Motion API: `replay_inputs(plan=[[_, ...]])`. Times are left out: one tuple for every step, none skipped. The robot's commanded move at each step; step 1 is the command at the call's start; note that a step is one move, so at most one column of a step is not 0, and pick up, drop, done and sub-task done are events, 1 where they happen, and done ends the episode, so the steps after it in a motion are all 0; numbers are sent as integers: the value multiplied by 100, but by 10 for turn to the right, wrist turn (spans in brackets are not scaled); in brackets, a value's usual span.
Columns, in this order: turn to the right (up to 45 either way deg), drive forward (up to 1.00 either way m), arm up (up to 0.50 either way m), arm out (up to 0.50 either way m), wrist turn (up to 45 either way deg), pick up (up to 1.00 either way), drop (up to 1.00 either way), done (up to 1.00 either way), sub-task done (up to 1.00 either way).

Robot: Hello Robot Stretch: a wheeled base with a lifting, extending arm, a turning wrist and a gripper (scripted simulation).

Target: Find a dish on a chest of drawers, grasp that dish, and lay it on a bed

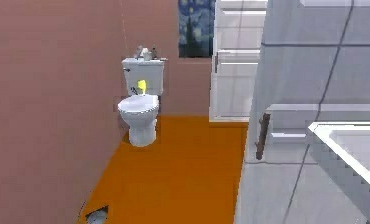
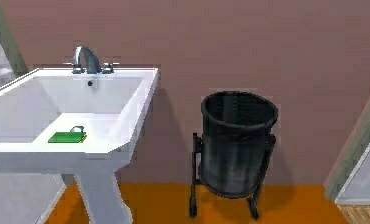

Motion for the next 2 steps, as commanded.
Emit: replay_inputs(plan=[[0,100,0,0,0,0,0,0,0],[30,0,0,0,0,0,0,0,0]])
